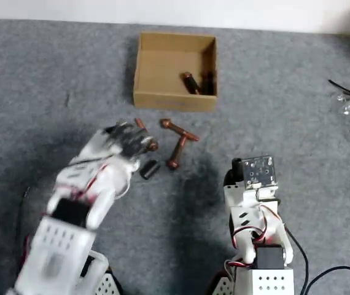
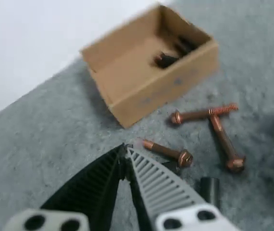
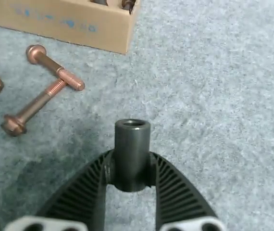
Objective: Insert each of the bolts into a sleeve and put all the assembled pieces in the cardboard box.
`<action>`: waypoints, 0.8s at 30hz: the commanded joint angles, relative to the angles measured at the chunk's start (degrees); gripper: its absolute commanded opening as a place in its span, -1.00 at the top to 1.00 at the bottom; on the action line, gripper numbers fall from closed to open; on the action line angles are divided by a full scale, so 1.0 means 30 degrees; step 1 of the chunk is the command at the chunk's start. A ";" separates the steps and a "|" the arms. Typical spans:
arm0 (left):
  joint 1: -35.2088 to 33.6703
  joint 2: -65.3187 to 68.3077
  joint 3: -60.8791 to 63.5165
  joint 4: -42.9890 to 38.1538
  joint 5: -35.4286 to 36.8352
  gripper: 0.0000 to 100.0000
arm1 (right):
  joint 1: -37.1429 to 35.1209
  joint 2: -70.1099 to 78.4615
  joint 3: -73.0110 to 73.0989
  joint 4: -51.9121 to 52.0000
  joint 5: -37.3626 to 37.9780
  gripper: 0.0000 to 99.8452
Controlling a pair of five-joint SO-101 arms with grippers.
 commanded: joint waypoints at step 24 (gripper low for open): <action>0.4440 1.8681 -1.1179 -0.1201 1.7641 0.99 | 0.0103 -0.0337 0.1978 -0.1656 -0.0147 0.99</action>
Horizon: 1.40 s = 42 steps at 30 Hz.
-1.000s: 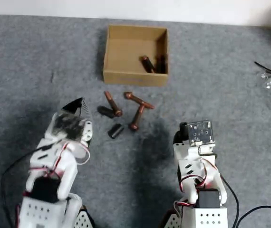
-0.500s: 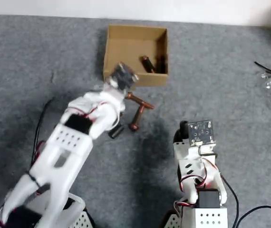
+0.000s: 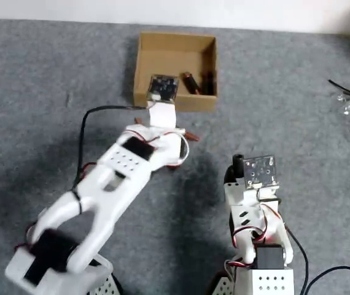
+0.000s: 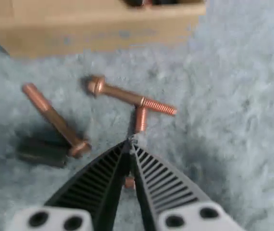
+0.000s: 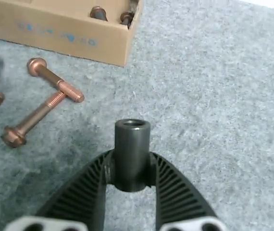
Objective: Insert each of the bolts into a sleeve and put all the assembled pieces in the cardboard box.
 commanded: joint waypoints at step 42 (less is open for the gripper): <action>-0.0630 1.2293 -1.6308 0.7297 1.5766 0.85 | 0.0103 -0.0337 0.1919 -0.0689 -0.0176 0.99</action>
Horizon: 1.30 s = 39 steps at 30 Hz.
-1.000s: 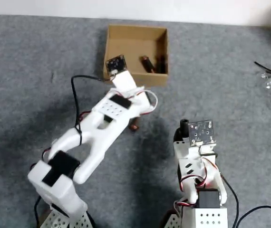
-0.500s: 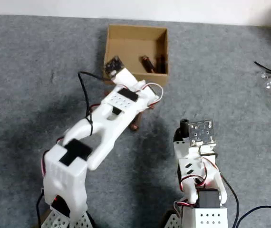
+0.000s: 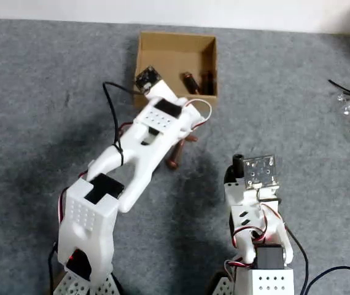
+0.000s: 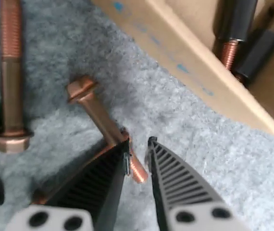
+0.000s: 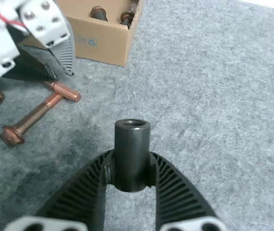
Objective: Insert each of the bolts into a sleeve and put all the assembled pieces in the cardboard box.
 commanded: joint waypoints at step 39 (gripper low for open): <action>-0.0894 0.4850 -0.5114 0.2930 0.2813 0.85 | 0.0103 -0.0337 0.1919 -0.0689 -0.0176 0.99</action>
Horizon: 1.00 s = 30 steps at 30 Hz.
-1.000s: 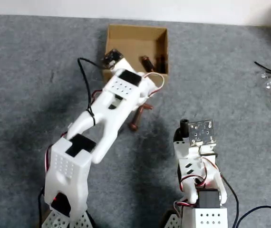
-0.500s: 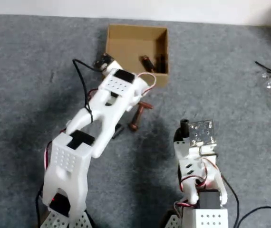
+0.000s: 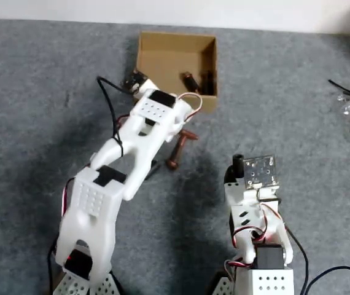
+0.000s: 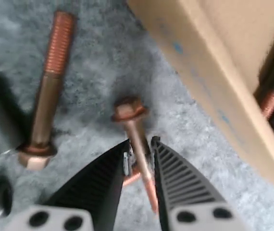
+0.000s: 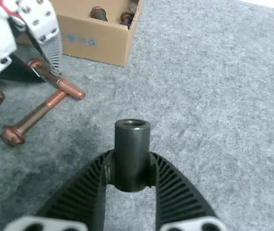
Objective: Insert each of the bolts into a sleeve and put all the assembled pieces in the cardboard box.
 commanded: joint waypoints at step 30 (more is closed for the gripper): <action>0.1890 -0.1304 -0.5201 0.7355 -0.7678 0.99 | 0.0103 -0.0337 0.1978 -0.0689 -0.0147 0.99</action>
